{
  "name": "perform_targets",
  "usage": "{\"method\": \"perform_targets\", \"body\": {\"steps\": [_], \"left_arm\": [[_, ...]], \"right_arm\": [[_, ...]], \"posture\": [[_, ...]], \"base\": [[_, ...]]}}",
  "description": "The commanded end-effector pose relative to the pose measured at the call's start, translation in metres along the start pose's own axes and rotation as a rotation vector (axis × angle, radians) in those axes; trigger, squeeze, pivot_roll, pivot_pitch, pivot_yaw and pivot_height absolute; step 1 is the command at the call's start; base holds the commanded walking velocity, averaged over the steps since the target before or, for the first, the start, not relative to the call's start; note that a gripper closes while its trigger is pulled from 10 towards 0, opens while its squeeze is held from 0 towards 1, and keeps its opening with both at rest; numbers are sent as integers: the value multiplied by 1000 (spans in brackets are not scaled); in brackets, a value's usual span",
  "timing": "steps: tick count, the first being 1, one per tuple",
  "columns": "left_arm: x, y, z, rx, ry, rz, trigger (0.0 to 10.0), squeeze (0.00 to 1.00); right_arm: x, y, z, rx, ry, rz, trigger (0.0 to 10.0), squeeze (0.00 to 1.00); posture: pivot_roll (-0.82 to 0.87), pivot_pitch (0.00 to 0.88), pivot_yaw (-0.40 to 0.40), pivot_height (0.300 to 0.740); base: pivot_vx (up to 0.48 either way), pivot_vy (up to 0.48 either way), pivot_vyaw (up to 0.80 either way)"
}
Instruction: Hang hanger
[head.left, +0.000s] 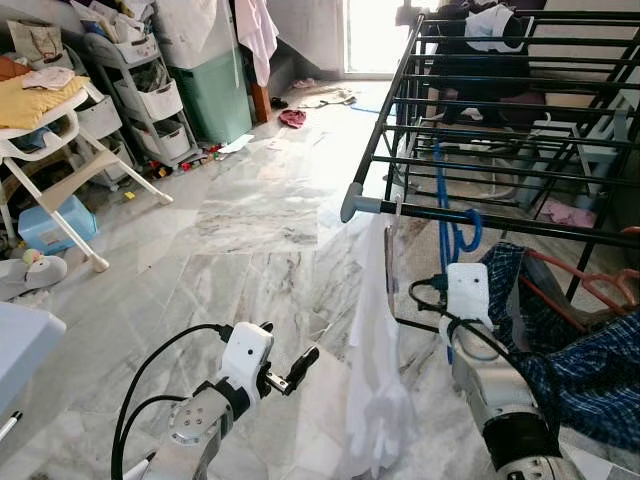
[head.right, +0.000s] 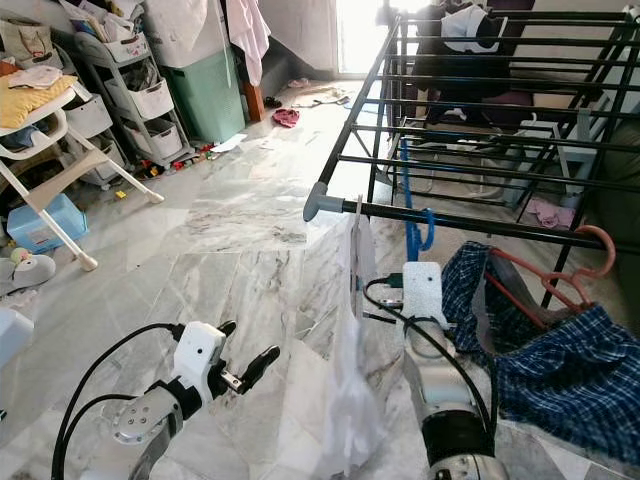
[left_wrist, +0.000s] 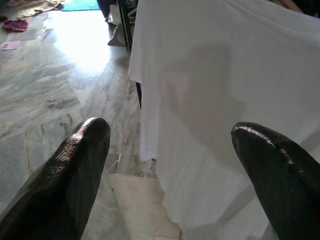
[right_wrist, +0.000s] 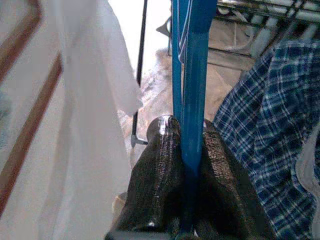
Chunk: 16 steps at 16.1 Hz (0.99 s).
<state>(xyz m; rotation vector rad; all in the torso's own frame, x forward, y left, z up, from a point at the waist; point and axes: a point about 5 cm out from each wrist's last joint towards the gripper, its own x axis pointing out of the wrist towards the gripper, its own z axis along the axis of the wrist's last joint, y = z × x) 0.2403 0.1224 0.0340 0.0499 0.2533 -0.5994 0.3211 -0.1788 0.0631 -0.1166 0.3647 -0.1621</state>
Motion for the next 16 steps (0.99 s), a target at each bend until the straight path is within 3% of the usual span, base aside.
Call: {"method": "perform_targets", "body": {"steps": [1,7,16], "left_arm": [[0,6,1,15,2,6,10000,0],[-2,7,-1,20,12,15,10000,0],[-3,6,0,28,19,17,10000,0]], "right_arm": [[5,-1,14,29,-18,-7,10000,0],[19,-13,31,90,42,-71,10000,0],[16,-3,-2,148,209,-61,10000,0]], "posture": [[-111,0,101,740],[-97,0,97,740],[-97,0,99,740]], "base": [[0,0,0],[0,0,0],[0,0,0]]}}
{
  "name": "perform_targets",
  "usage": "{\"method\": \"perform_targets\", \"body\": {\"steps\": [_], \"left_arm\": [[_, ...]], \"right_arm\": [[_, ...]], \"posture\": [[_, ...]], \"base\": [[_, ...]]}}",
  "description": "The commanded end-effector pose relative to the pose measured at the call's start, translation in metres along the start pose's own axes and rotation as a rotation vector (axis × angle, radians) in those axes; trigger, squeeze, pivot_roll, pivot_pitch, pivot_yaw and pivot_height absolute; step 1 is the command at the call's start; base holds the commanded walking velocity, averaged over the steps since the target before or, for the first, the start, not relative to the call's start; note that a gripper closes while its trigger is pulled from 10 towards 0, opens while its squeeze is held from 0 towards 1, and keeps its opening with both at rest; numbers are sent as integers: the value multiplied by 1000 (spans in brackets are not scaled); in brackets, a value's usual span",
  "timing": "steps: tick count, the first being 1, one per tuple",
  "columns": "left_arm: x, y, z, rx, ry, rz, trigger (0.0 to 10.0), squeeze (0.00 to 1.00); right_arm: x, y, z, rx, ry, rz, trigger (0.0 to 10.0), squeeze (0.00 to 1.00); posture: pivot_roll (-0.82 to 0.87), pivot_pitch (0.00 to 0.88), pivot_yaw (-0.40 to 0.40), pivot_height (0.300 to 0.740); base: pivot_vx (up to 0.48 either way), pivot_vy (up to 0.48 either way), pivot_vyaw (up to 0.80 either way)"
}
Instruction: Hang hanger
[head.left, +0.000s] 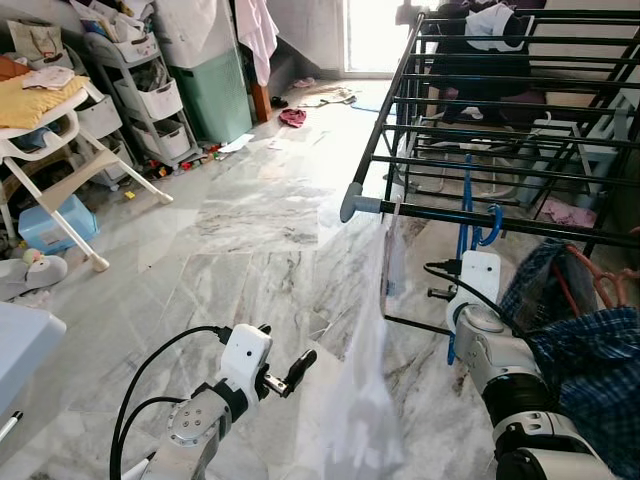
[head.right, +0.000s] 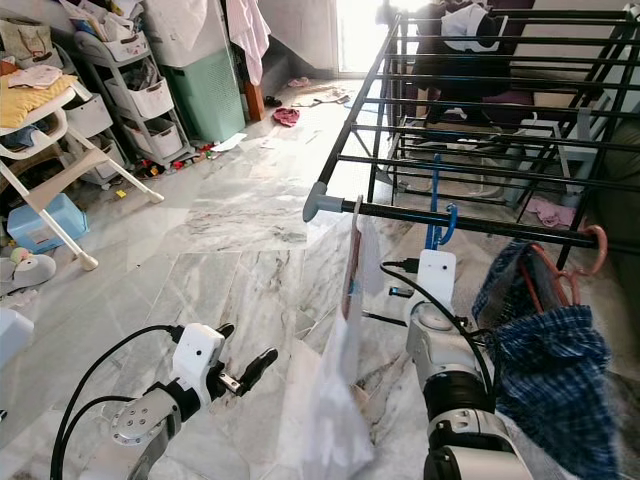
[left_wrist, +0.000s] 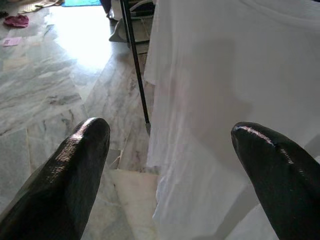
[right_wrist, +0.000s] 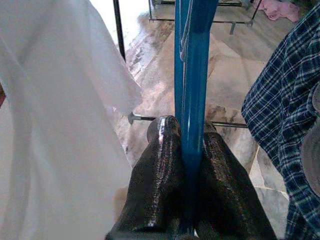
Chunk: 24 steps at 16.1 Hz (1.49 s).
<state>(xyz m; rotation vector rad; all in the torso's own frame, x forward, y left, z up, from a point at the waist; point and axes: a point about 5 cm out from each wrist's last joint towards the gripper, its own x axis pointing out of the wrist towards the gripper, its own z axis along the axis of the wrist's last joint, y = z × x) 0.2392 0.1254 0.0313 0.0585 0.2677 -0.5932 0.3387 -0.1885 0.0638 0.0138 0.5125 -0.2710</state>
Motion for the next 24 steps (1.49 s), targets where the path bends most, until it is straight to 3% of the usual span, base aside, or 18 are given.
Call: {"method": "perform_targets", "body": {"steps": [1,8,12,23,24], "left_arm": [[-1,5,2,25,6,10,10000,0],[1,7,-6,20,21,16,10000,0],[2,6,-6,21,16,20,10000,0],[2,8,-7,38,20,12,10000,0],[3,9,-6,42,17,13,10000,0]], "right_arm": [[-1,3,-10,46,52,26,10000,1000],[1,-2,-6,42,32,5,10000,1000],[-3,-2,1,-20,-44,-6,10000,1000],[-27,2,-8,-115,-172,-36,10000,1000],[-31,3,-3,-163,-234,-26,10000,1000]], "posture": [[-97,0,100,740],[-97,0,95,740],[-97,0,95,740],[-110,0,107,740],[-110,0,105,740]], "base": [[0,0,0],[0,0,0],[0,0,0],[0,0,0],[0,0,0]]}}
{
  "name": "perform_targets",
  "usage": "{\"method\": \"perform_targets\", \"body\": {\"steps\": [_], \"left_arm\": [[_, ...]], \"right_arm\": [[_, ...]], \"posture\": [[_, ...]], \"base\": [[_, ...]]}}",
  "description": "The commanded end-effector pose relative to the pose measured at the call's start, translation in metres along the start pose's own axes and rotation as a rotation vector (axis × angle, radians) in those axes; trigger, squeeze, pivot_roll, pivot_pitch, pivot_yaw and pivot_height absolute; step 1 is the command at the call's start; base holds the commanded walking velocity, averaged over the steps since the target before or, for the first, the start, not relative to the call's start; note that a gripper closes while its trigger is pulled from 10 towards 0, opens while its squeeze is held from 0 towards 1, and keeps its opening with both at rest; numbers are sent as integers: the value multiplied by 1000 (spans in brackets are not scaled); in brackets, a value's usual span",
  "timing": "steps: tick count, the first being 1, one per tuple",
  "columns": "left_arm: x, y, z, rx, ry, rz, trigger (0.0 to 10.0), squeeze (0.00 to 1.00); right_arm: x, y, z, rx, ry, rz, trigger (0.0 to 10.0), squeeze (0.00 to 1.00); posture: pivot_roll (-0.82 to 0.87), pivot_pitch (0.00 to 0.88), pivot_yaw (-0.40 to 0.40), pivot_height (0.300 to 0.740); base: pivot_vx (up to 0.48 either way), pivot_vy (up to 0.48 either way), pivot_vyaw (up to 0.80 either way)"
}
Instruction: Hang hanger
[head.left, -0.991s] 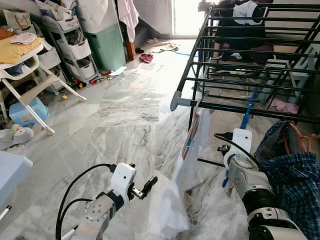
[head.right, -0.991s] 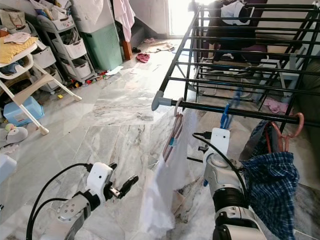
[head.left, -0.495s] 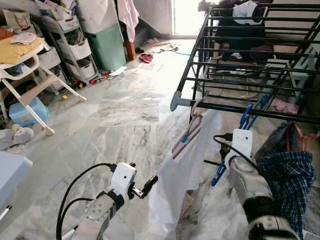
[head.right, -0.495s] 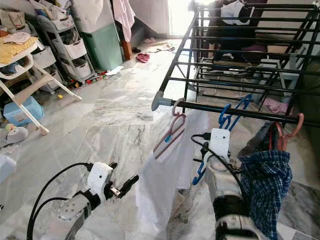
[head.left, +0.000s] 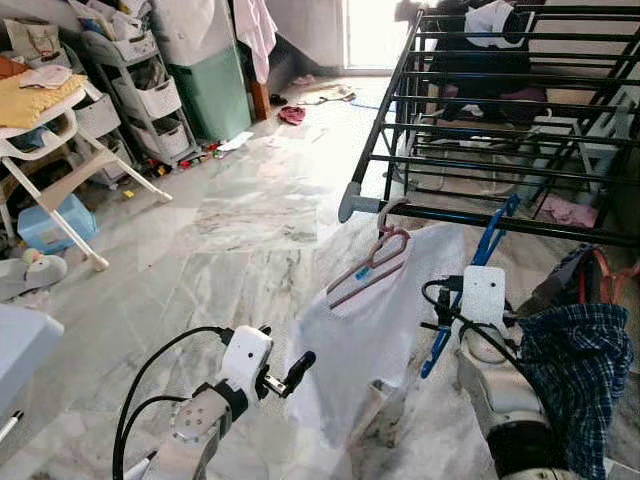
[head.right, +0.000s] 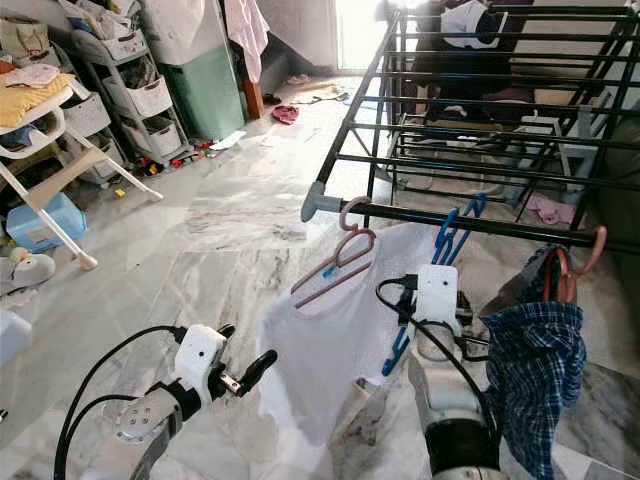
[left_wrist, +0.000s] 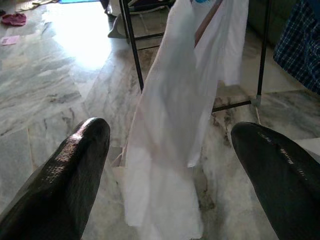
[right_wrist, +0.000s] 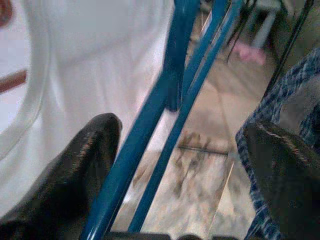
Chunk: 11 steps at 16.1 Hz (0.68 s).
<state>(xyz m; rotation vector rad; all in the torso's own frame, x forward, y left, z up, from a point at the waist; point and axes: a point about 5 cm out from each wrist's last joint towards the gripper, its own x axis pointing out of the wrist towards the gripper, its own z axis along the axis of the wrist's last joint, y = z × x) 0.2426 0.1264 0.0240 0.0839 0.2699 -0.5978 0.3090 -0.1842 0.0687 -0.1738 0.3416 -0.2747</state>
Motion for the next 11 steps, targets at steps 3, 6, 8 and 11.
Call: {"method": "perform_targets", "body": {"steps": [3,6,8,11], "left_arm": [[-1,6,1,21,5,19,10000,0],[-1,5,4,22,0,20,10000,0],[0,5,5,24,-2,20,10000,0],[0,6,5,26,-1,21,10000,0]], "right_arm": [[-5,6,11,-18,-76,28,10000,1000],[-11,12,15,-61,-151,70,10000,1000],[-14,16,17,-84,-185,94,10000,1000],[-21,25,24,-135,-276,163,10000,1000]], "posture": [[-110,0,104,740],[-110,0,100,740],[-109,0,99,740],[-108,0,98,740]], "base": [[0,0,0],[0,0,0],[0,0,0],[0,0,0]]}}
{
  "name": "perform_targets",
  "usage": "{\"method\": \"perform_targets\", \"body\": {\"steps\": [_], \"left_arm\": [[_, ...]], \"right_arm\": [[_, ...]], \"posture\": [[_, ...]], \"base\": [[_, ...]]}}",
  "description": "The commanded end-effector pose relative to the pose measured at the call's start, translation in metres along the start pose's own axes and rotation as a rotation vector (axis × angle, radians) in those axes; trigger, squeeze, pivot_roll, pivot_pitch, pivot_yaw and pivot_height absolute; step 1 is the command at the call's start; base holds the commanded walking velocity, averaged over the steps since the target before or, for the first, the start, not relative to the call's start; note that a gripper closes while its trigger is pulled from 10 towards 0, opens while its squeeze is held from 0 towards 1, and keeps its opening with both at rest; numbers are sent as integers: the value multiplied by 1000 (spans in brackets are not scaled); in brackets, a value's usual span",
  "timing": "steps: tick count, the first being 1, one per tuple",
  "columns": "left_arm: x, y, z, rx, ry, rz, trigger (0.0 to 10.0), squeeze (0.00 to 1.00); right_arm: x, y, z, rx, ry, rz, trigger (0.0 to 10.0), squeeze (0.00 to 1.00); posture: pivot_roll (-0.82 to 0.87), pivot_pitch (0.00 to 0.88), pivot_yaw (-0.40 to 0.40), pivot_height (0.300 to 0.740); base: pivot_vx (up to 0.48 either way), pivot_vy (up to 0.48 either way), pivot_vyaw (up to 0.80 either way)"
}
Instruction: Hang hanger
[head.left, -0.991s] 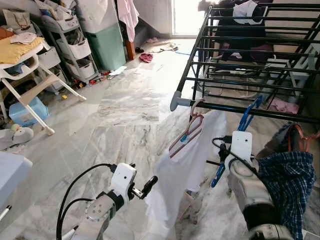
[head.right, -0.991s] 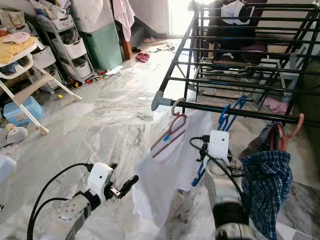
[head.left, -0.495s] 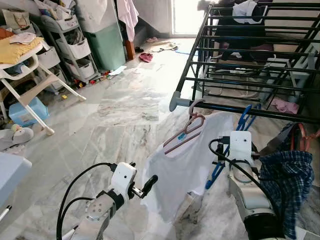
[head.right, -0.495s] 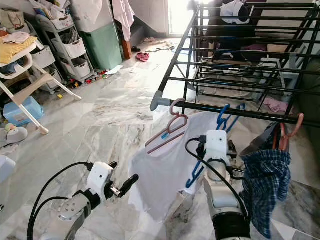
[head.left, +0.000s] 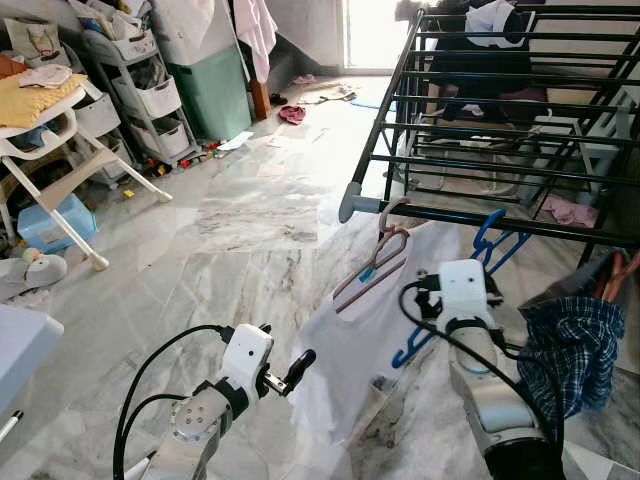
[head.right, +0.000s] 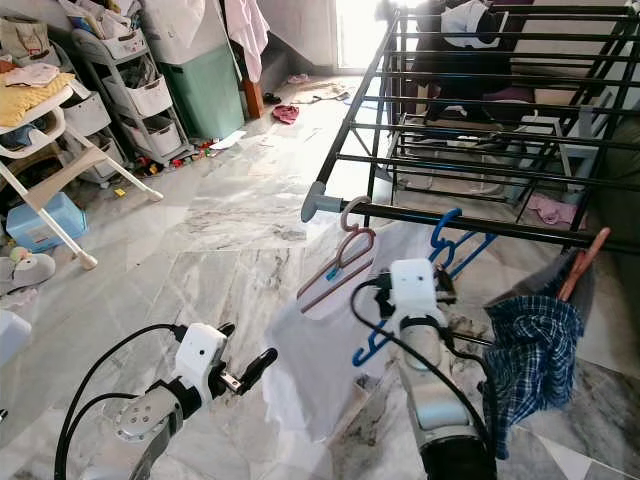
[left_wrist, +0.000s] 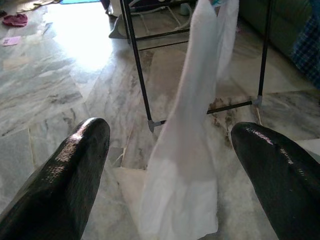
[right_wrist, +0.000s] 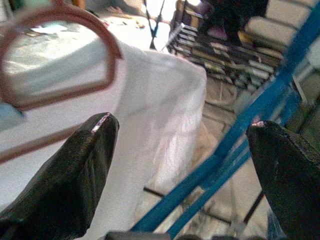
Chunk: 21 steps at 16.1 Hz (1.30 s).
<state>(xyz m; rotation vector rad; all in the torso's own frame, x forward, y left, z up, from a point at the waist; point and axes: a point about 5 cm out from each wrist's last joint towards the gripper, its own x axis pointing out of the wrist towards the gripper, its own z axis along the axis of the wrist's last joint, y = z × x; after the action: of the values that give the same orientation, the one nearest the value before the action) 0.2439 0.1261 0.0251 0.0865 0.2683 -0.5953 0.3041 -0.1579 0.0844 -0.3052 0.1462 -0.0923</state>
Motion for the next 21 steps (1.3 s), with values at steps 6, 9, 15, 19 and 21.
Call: {"method": "perform_targets", "body": {"steps": [6,9,15,19,21], "left_arm": [[2,4,5,26,-1,21,10000,0],[6,4,6,24,0,19,10000,0],[13,9,-2,52,23,3,10000,0],[12,18,-4,59,-7,94,10000,0],[6,26,-1,75,-35,164,10000,0]], "right_arm": [[-9,2,7,-60,-77,34,10000,1000],[-13,-7,-9,-40,17,-23,10000,1000],[-19,-25,-2,-71,-47,-126,10000,1000],[-31,-22,8,-110,-148,-88,10000,1000],[-36,-16,15,-87,-199,-40,10000,1000]], "posture": [[-123,0,92,740],[-134,0,99,740],[-173,0,127,740],[-176,0,124,740],[-172,0,126,740]], "base": [[0,0,0],[0,0,0],[0,0,0],[0,0,0],[0,0,0]]}}
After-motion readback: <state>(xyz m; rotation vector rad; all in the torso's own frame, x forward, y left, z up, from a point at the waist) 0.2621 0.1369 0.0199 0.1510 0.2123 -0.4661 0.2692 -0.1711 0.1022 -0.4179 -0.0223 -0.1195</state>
